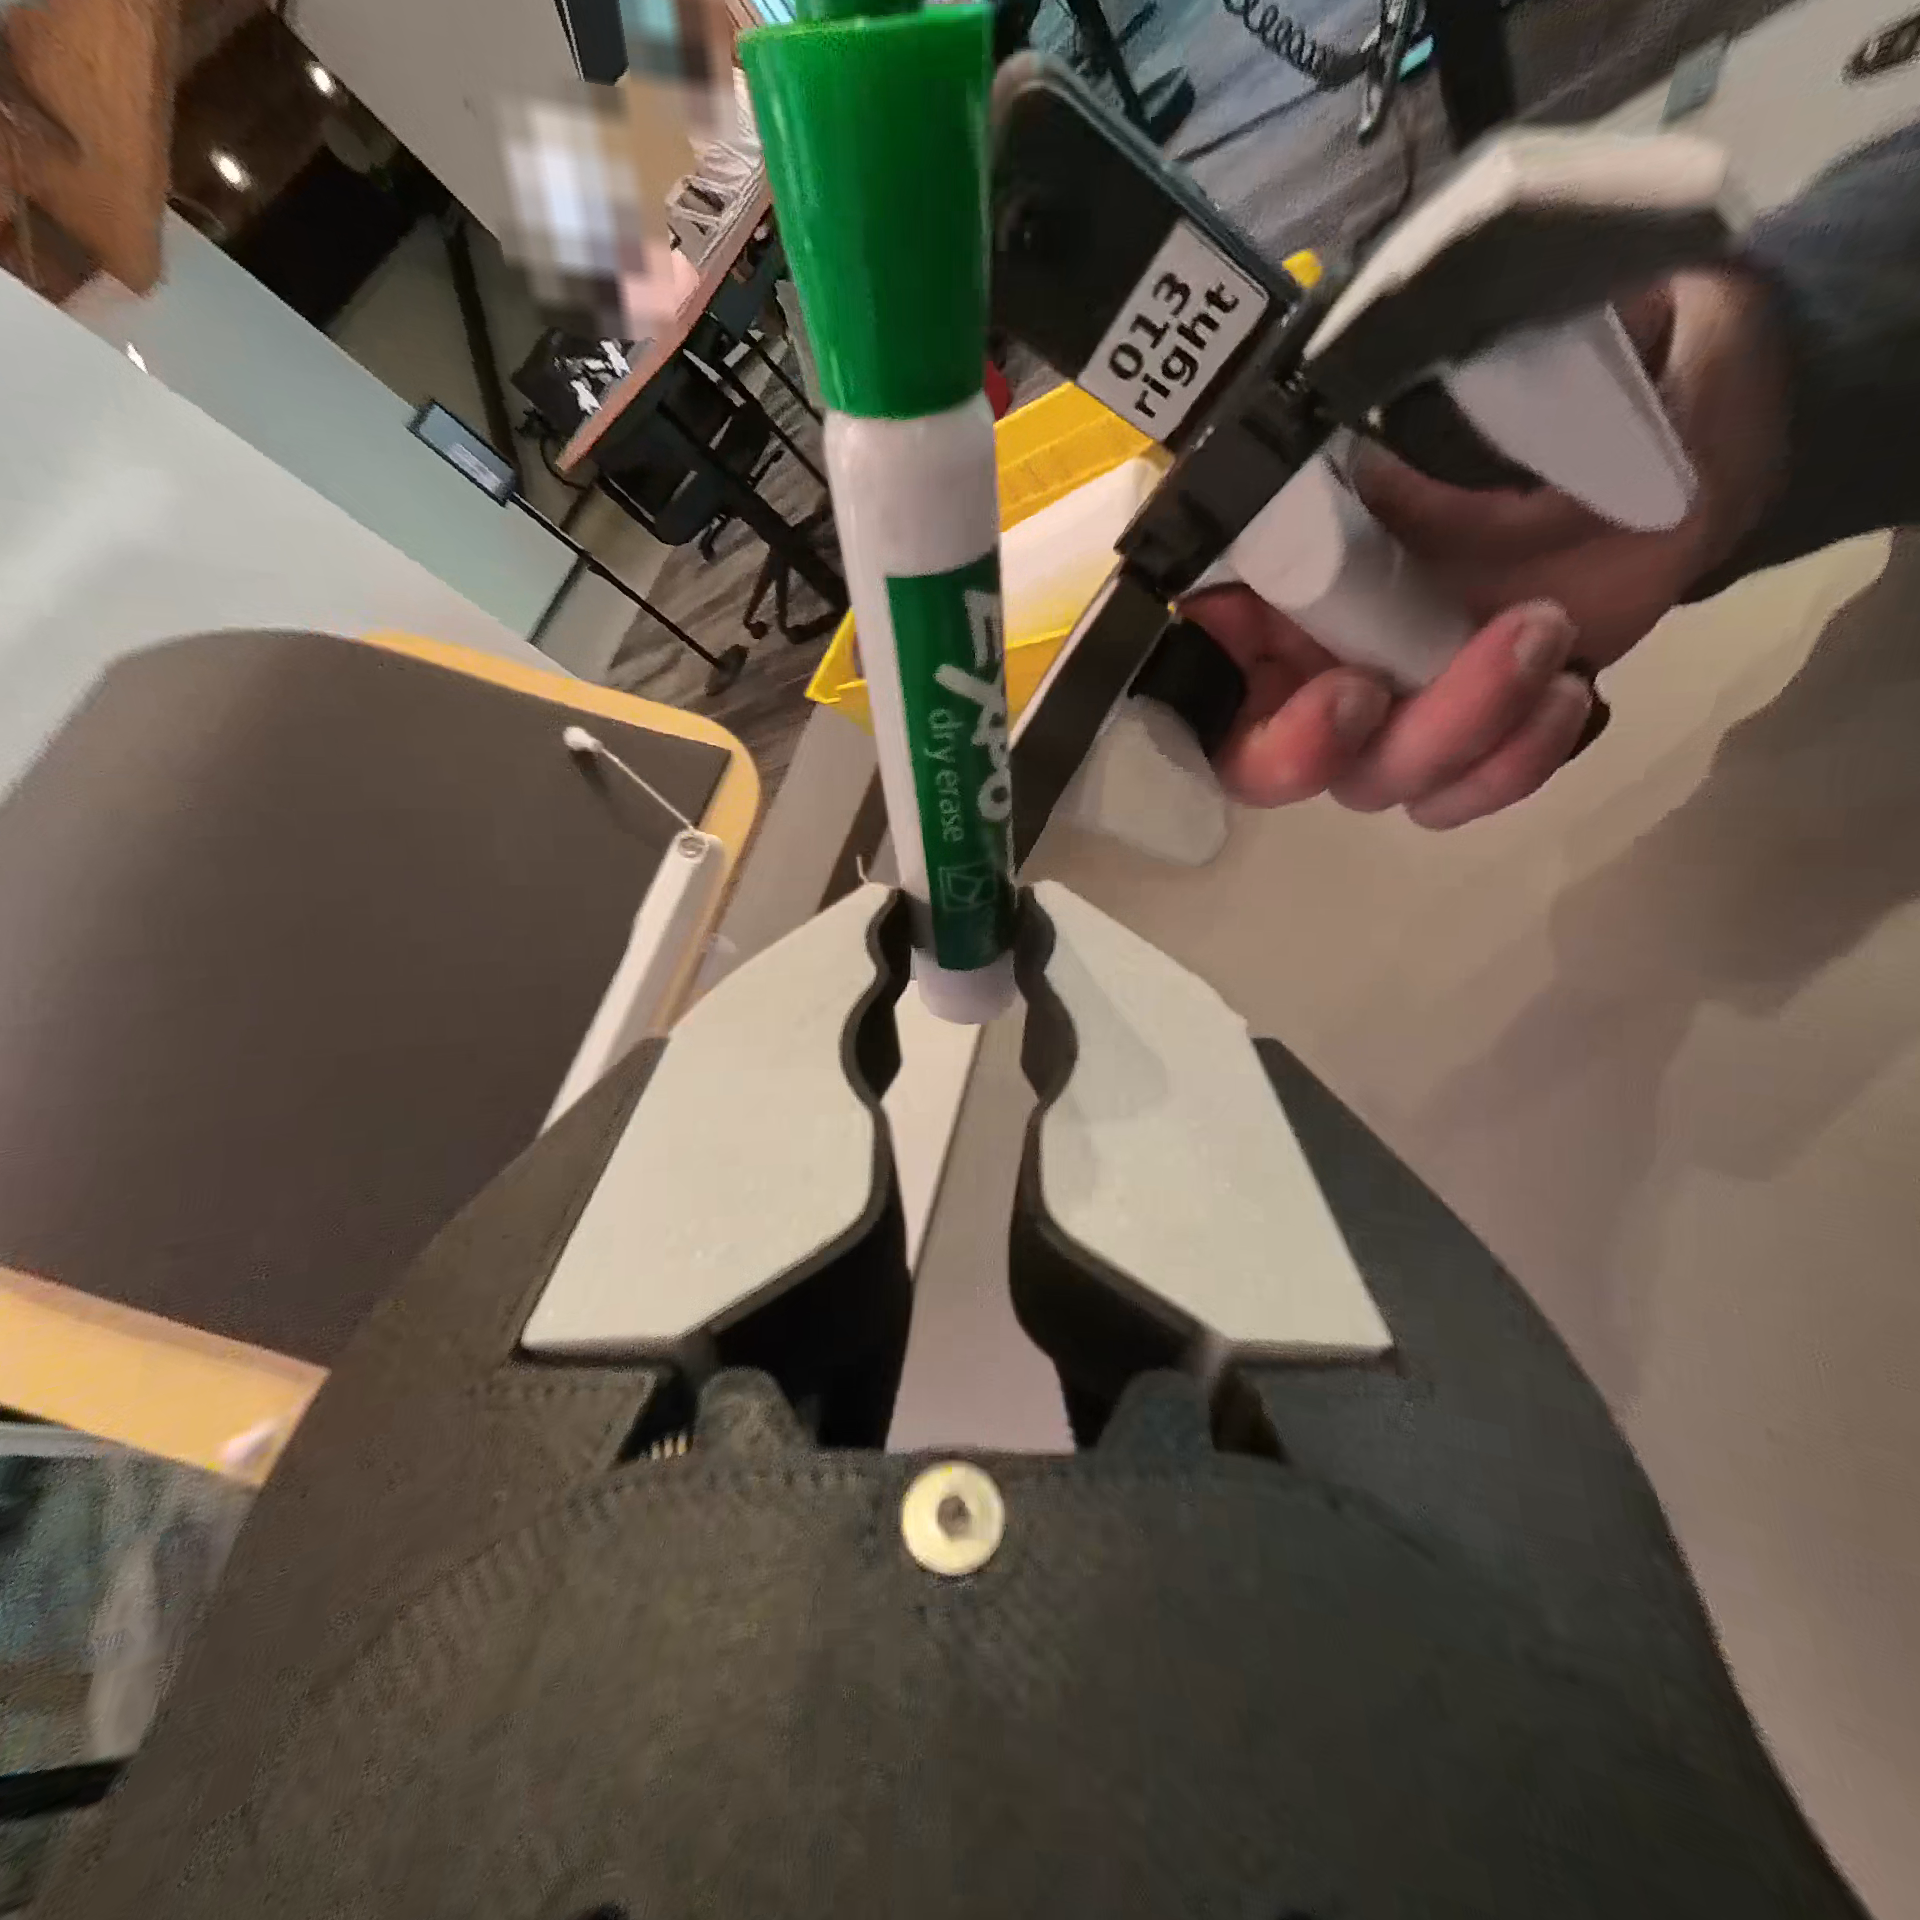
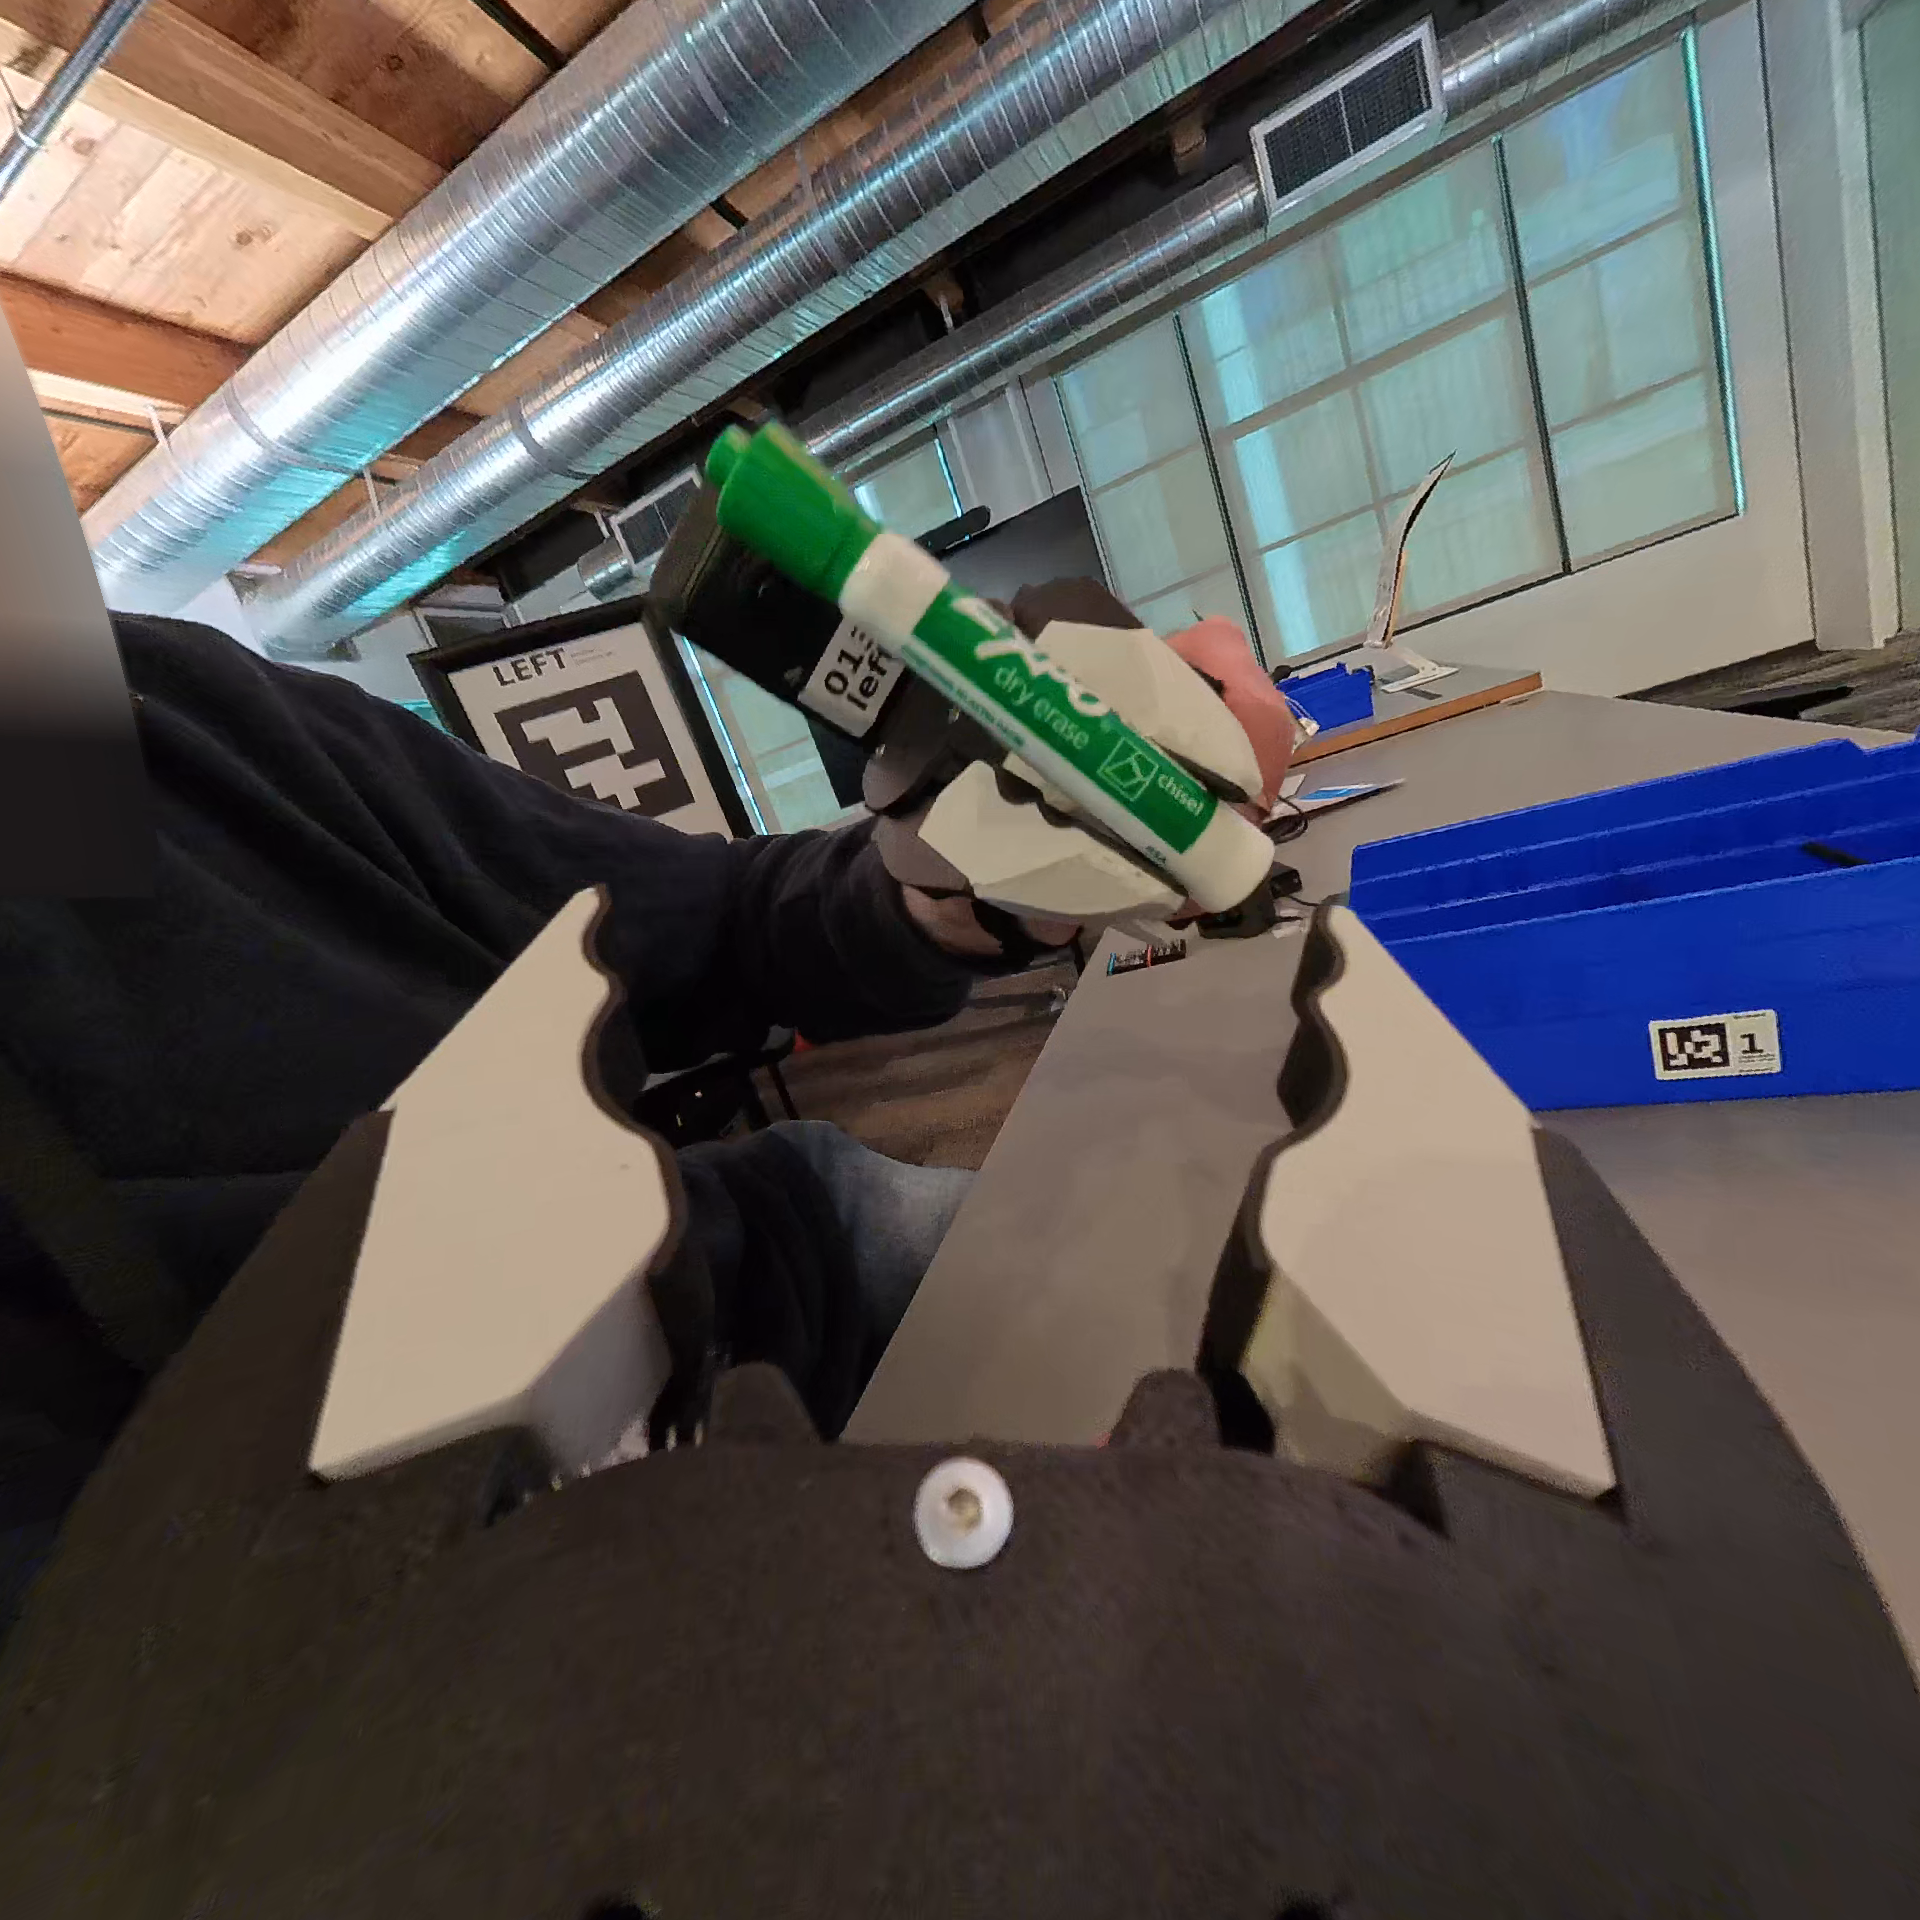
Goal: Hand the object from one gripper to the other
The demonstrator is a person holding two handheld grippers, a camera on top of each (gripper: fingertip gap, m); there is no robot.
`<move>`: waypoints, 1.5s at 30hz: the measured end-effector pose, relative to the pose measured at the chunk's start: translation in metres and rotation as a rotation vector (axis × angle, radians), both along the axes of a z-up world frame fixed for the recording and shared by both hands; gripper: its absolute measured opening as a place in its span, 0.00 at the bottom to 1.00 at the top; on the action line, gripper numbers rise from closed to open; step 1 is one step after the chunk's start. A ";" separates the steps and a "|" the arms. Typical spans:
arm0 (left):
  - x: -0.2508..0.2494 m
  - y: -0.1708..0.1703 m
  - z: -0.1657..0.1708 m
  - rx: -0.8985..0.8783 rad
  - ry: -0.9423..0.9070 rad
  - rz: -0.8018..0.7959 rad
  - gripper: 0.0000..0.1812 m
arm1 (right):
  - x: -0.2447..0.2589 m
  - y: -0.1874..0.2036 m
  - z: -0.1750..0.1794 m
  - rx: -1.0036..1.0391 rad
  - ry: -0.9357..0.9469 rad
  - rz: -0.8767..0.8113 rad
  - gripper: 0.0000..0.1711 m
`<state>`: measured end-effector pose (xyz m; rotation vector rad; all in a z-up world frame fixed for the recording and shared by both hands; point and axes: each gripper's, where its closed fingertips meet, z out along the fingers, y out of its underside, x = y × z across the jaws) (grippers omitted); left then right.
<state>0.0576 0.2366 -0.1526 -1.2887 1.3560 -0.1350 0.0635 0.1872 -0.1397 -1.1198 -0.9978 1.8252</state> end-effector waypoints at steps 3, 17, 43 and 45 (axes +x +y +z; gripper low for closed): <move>0.003 -0.001 0.001 -0.121 -0.087 -0.013 0.10 | -0.003 0.004 -0.007 0.028 -0.017 -0.049 0.66; 0.015 -0.006 0.016 -0.665 -0.523 -0.132 0.11 | -0.010 0.028 -0.005 0.165 -0.008 -0.370 0.24; 0.008 0.005 0.016 -0.006 -0.206 0.043 0.53 | -0.001 0.046 -0.012 -0.196 0.063 -0.329 0.09; 0.002 0.011 0.018 0.187 -0.065 0.104 0.62 | -0.002 0.046 -0.017 -0.237 0.056 -0.312 0.09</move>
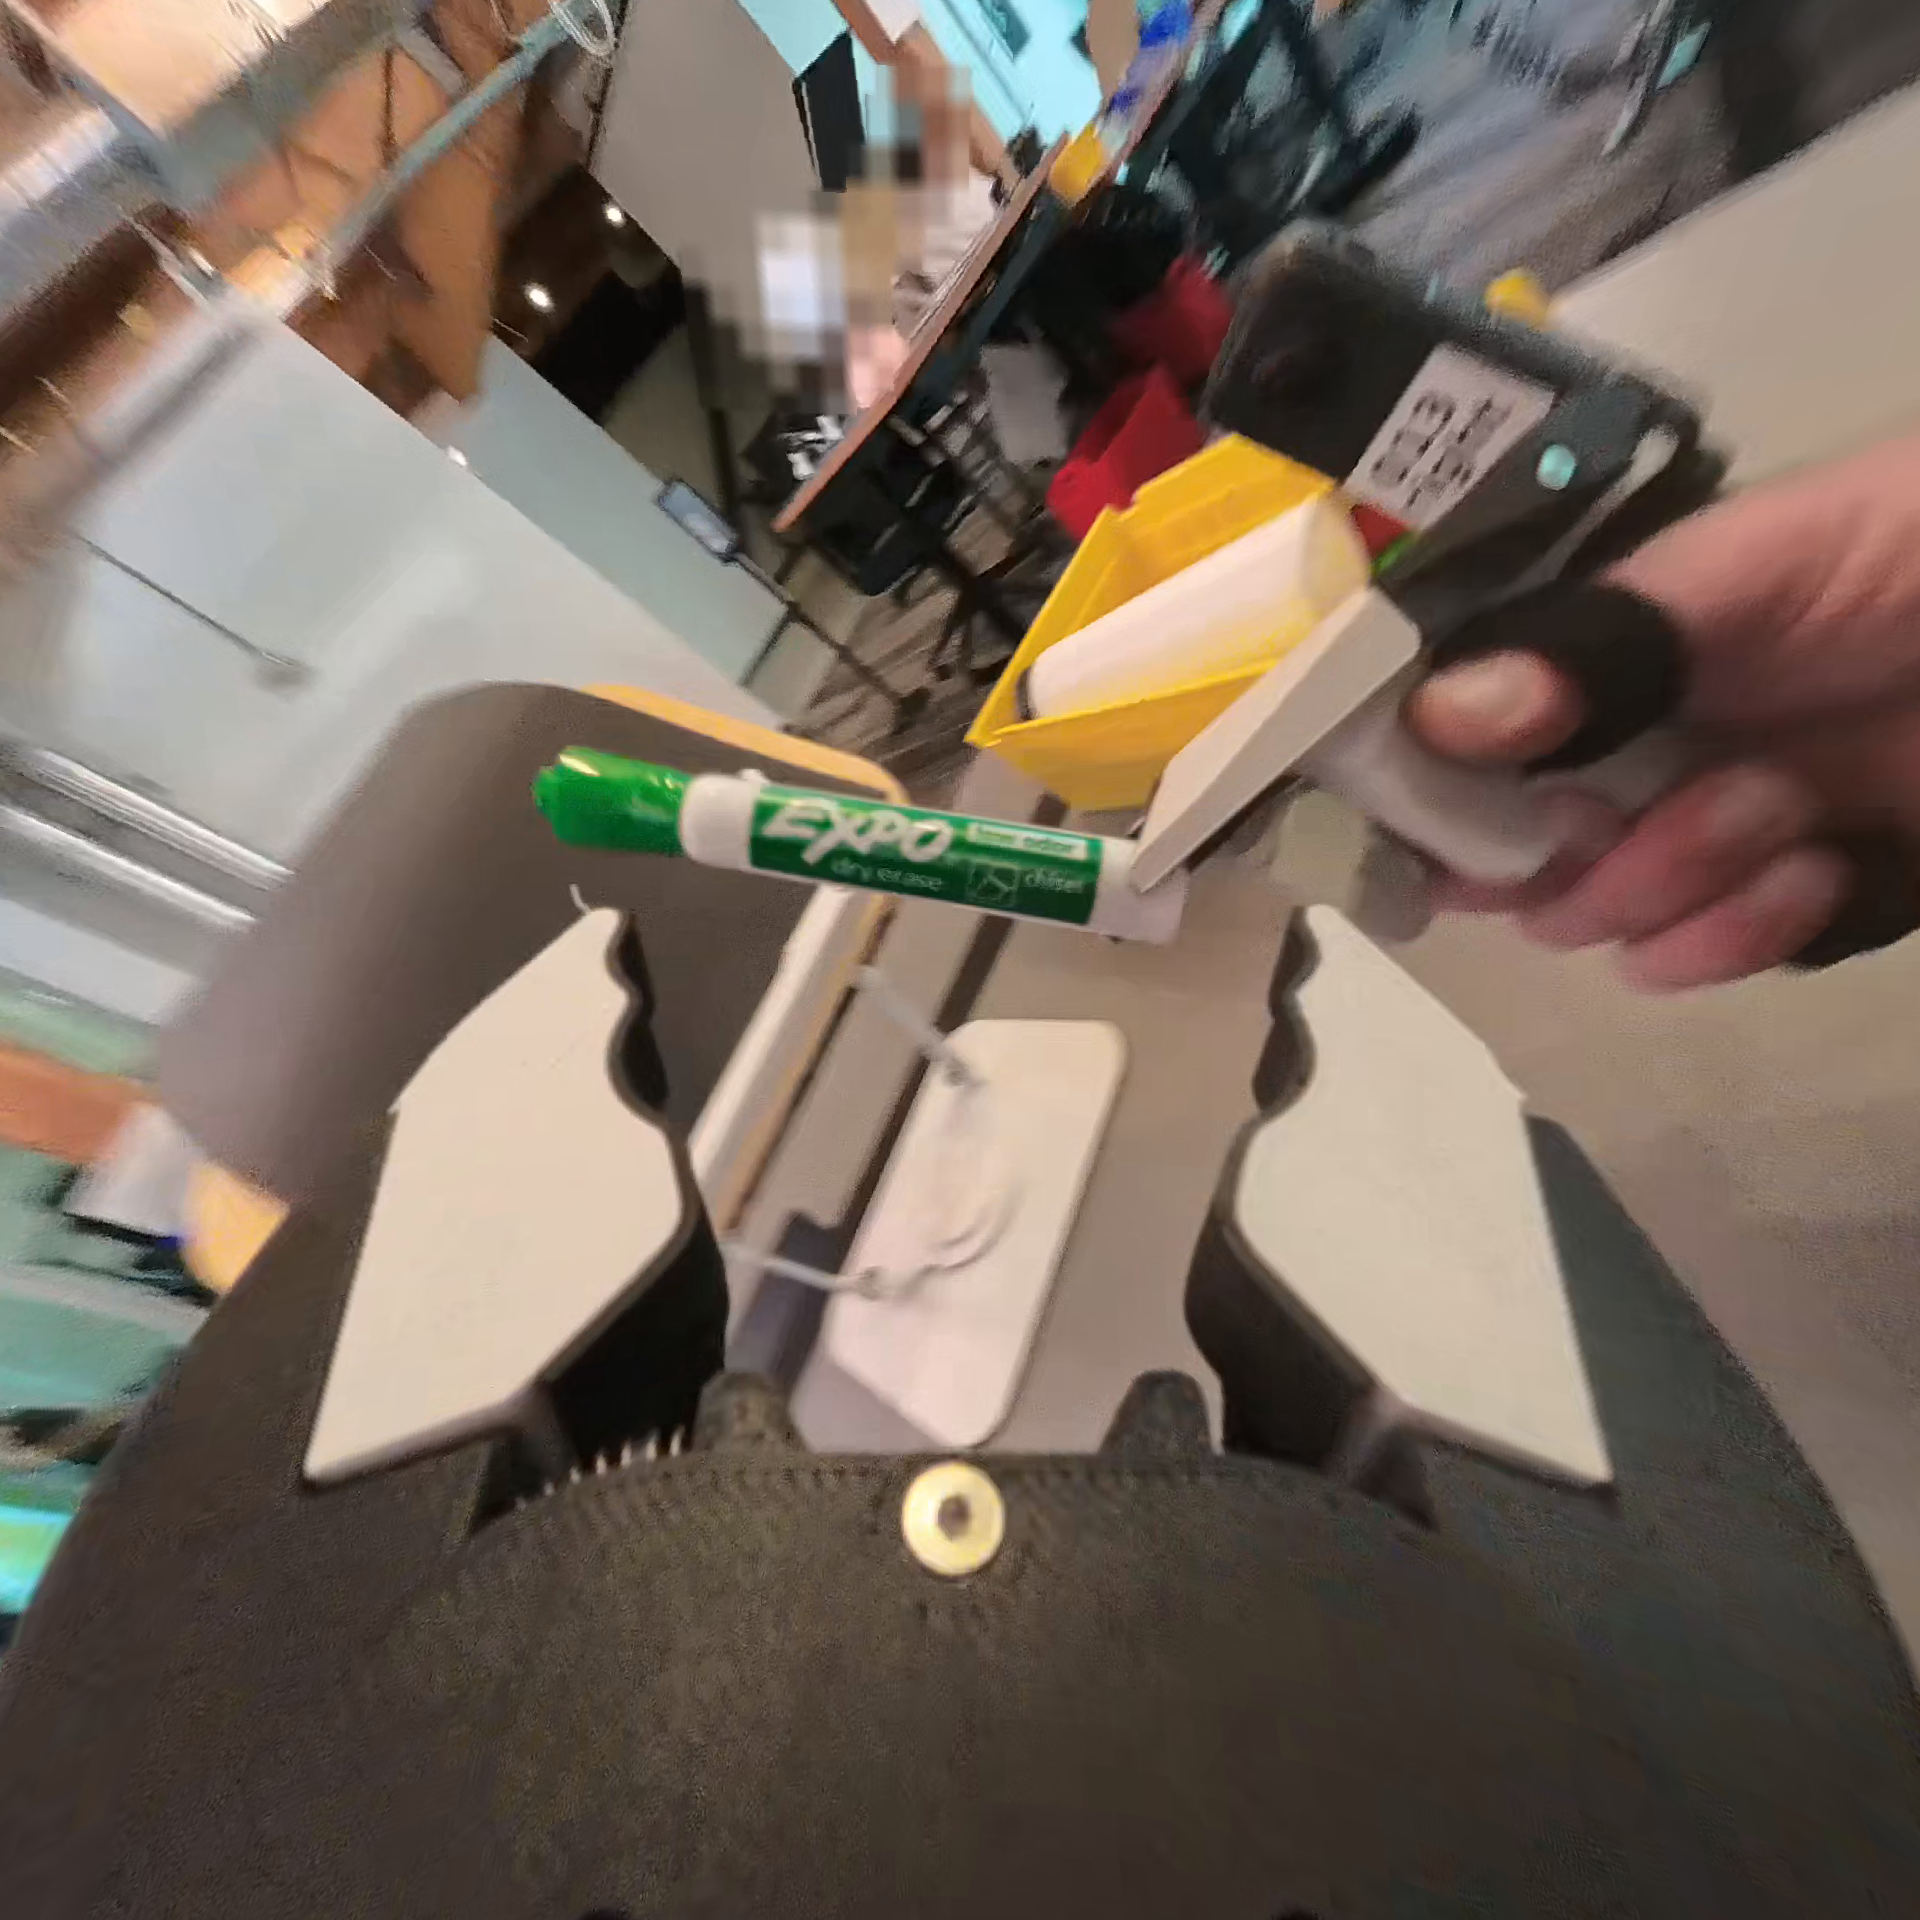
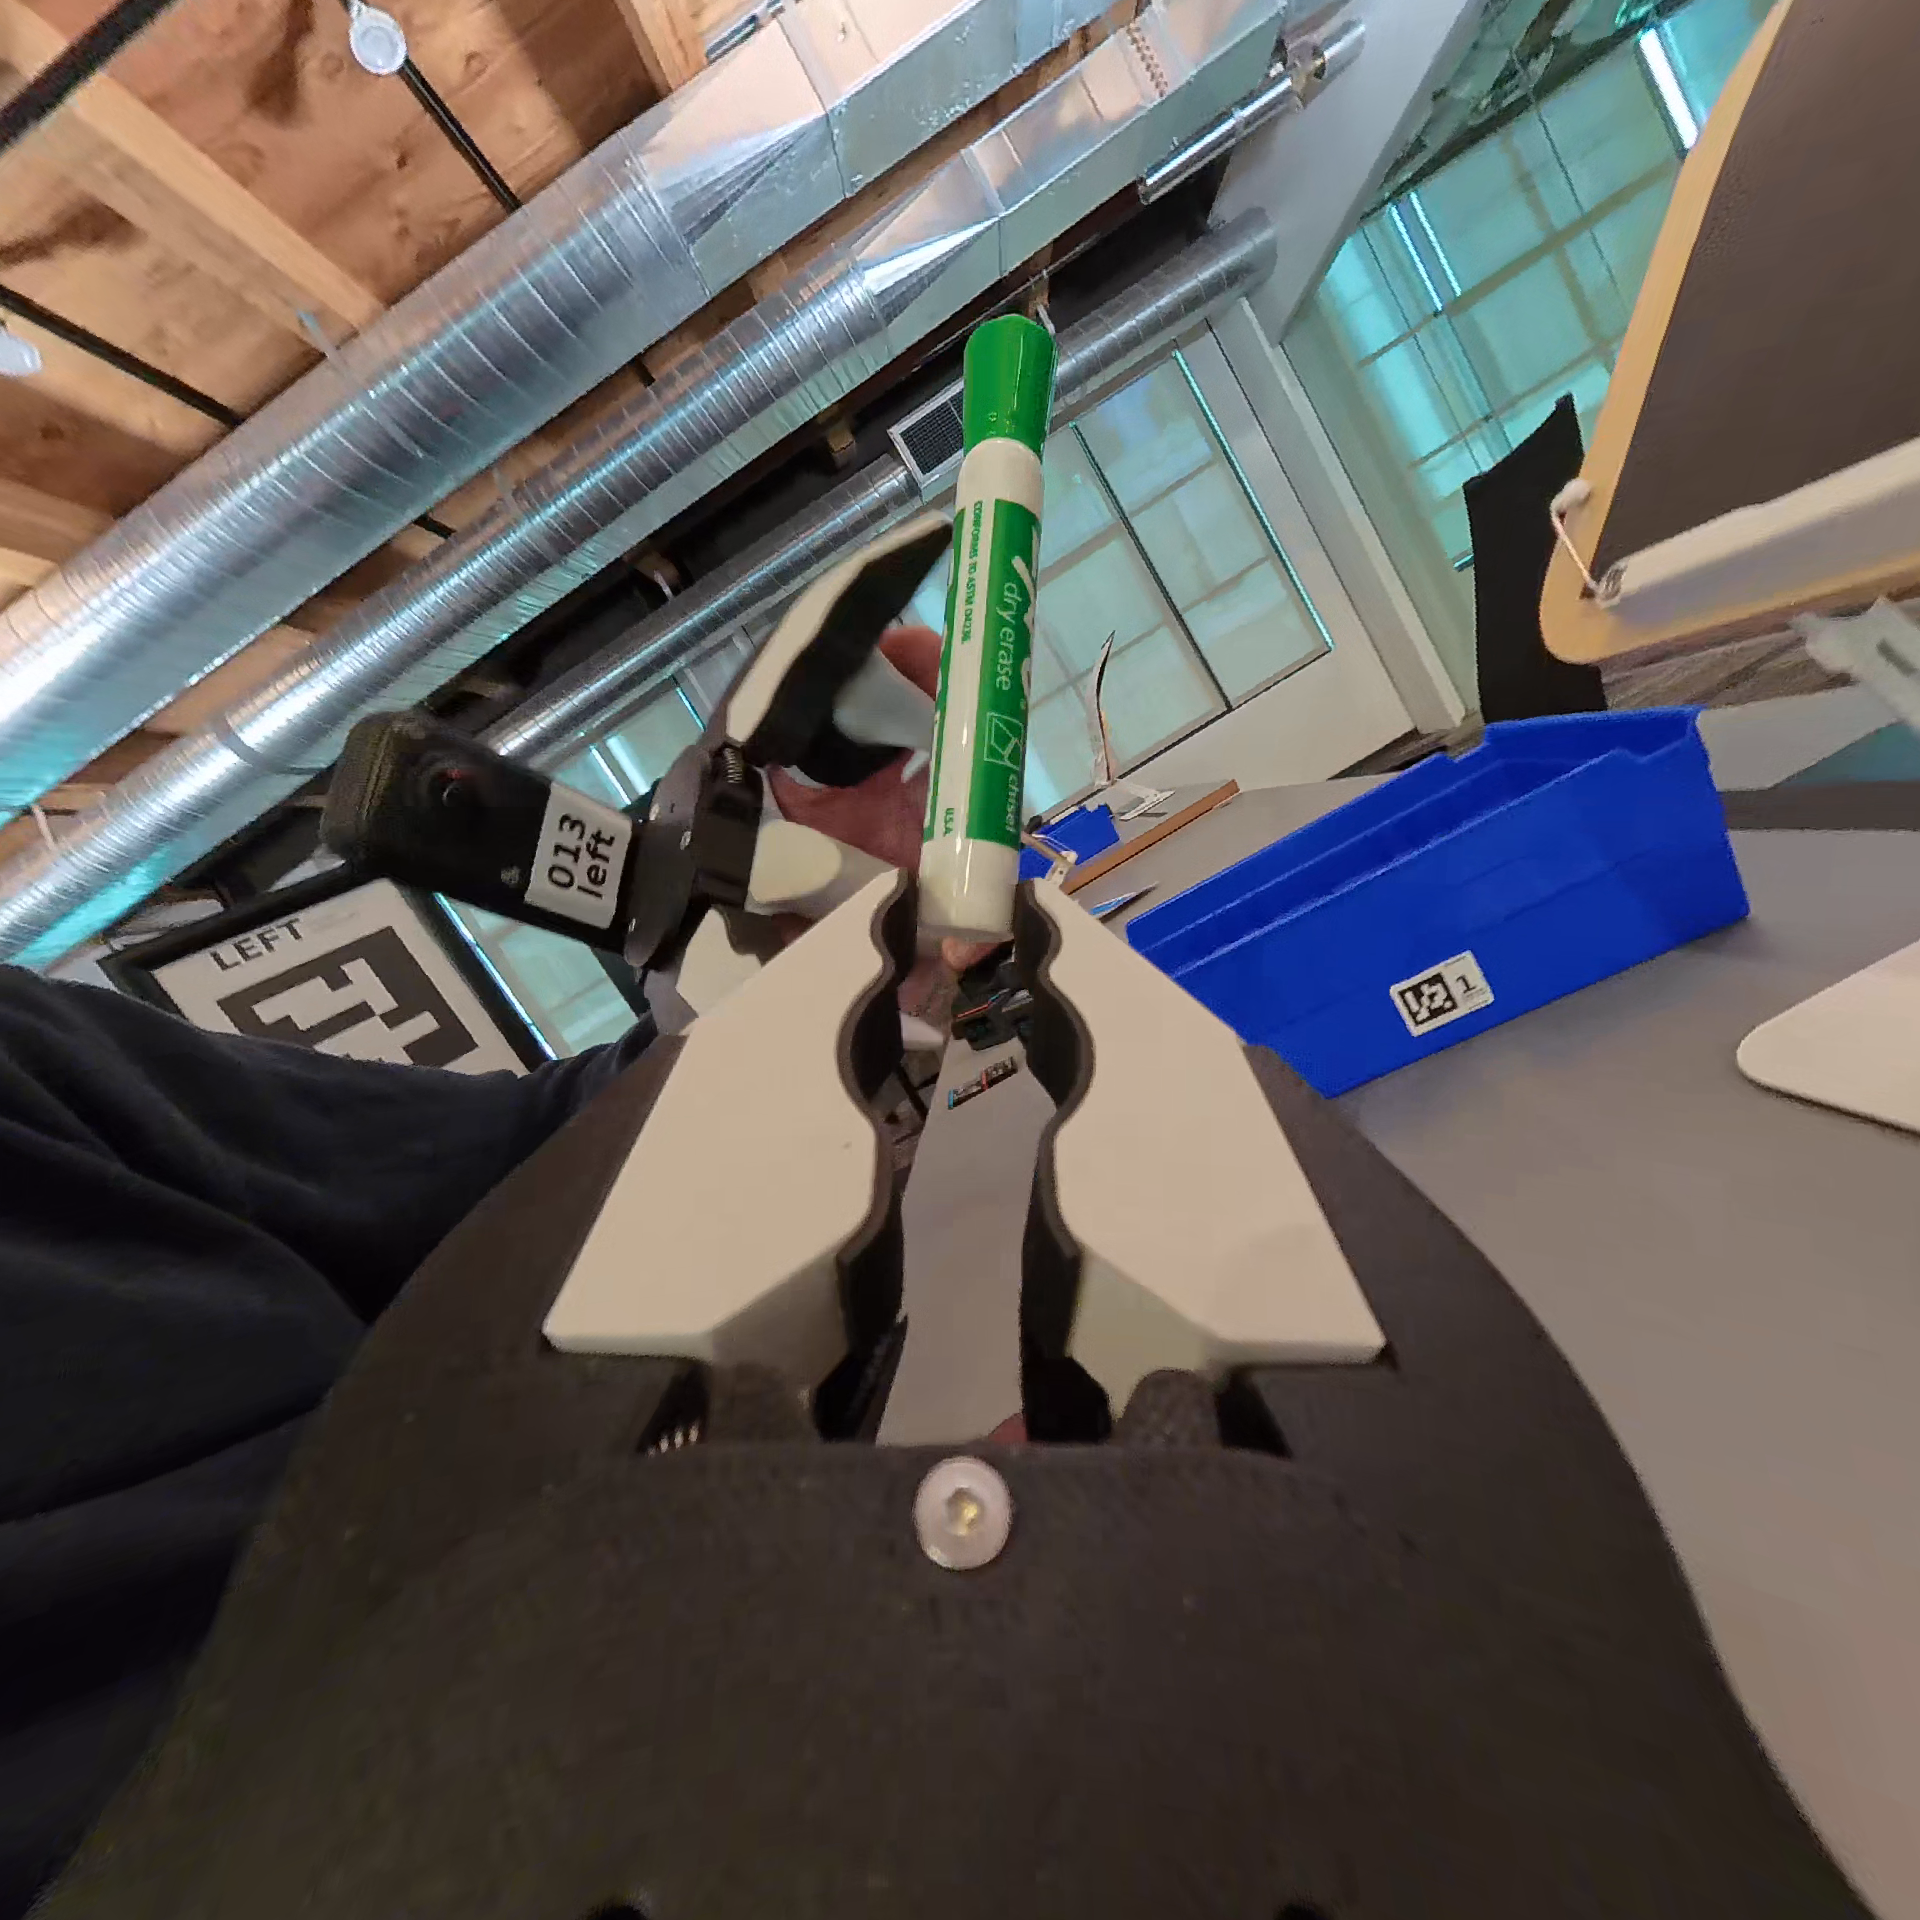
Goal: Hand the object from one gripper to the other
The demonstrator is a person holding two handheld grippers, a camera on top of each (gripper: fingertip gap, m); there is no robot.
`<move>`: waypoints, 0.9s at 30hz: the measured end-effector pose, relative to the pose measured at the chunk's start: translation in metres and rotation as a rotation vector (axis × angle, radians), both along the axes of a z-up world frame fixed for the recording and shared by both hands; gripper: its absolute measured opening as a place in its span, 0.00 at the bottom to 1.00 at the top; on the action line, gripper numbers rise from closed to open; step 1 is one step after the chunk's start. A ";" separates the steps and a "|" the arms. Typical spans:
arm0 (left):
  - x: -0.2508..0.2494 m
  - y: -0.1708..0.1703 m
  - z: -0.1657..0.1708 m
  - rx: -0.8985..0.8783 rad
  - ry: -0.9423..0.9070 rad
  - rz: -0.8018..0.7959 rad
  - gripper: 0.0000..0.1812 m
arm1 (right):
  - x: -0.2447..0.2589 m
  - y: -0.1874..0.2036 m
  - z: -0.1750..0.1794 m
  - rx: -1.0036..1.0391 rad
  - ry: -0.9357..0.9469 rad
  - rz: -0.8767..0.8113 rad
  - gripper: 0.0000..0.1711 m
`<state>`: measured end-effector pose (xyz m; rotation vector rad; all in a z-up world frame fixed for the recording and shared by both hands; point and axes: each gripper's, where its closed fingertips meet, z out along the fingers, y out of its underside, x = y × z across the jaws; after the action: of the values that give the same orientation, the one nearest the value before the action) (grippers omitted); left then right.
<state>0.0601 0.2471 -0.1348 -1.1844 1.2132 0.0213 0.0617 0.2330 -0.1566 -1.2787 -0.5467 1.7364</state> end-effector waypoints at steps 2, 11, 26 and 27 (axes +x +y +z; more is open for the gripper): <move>-0.002 0.002 0.002 0.112 0.096 0.034 0.64 | -0.002 -0.002 -0.004 -0.041 0.002 0.022 0.09; 0.000 0.007 -0.032 0.549 0.674 0.065 0.44 | -0.015 -0.010 -0.022 -0.170 -0.037 0.104 0.09; -0.007 0.016 -0.040 0.766 0.800 0.104 0.11 | -0.022 -0.018 -0.027 -0.211 -0.041 0.131 0.09; -0.007 0.016 -0.041 0.757 0.791 0.103 0.10 | -0.023 -0.020 -0.026 -0.180 -0.051 0.118 0.10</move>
<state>0.0532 0.2628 -0.1754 -0.5476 1.6026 1.0176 0.0392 0.2133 -0.1825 -1.4442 -0.5131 1.8897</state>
